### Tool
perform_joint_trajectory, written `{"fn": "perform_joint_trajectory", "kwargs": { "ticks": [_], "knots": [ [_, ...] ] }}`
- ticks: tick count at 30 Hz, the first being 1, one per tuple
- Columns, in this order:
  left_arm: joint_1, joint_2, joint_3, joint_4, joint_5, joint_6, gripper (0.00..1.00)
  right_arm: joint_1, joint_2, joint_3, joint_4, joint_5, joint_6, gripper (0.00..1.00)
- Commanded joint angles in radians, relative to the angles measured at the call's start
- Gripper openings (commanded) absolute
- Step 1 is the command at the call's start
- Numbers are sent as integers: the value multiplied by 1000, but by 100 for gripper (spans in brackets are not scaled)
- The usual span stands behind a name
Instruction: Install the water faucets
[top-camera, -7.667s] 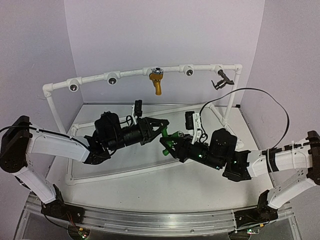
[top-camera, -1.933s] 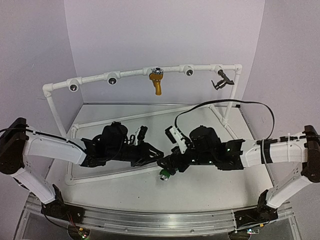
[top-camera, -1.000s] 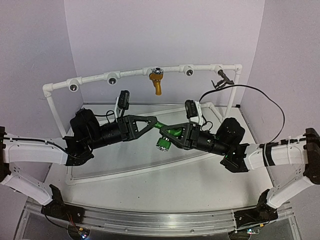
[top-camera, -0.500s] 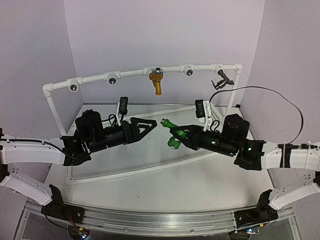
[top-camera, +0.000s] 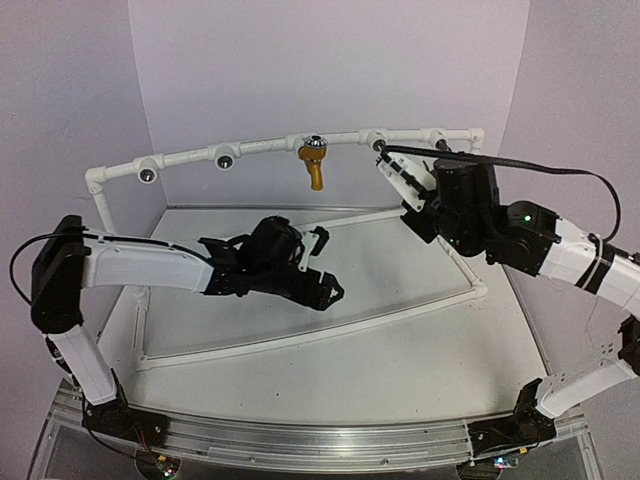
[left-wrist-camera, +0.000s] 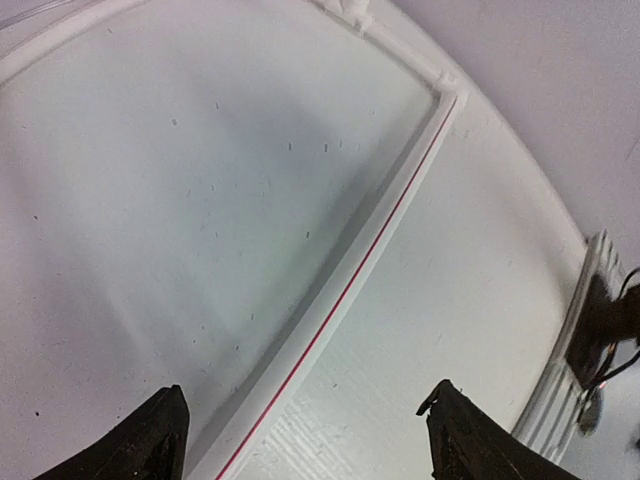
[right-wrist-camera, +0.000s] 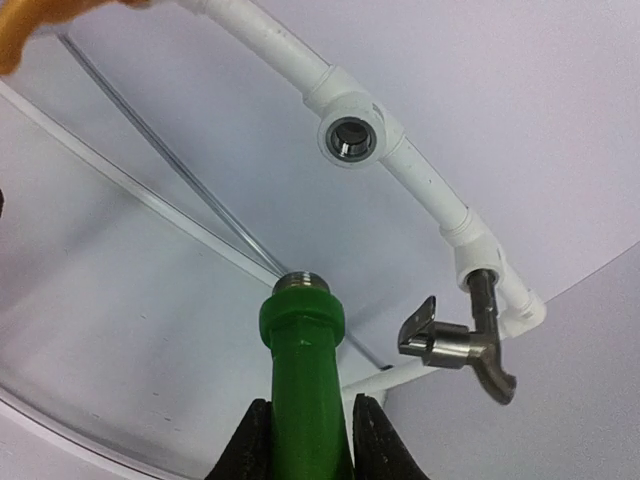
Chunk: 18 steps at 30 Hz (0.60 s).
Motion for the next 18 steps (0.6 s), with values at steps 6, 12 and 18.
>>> {"fn": "perform_joint_trajectory", "kwargs": {
  "ticks": [6, 12, 18],
  "knots": [
    [0, 242, 201, -193, 97, 376, 84, -20, 109, 20, 309, 148, -721, 0],
    [-7, 347, 209, -194, 83, 446, 76, -76, 154, -58, 573, 120, -990, 0],
    [-18, 400, 226, -181, 66, 430, 47, -129, 161, -140, 805, 46, -1214, 0]
  ]
}}
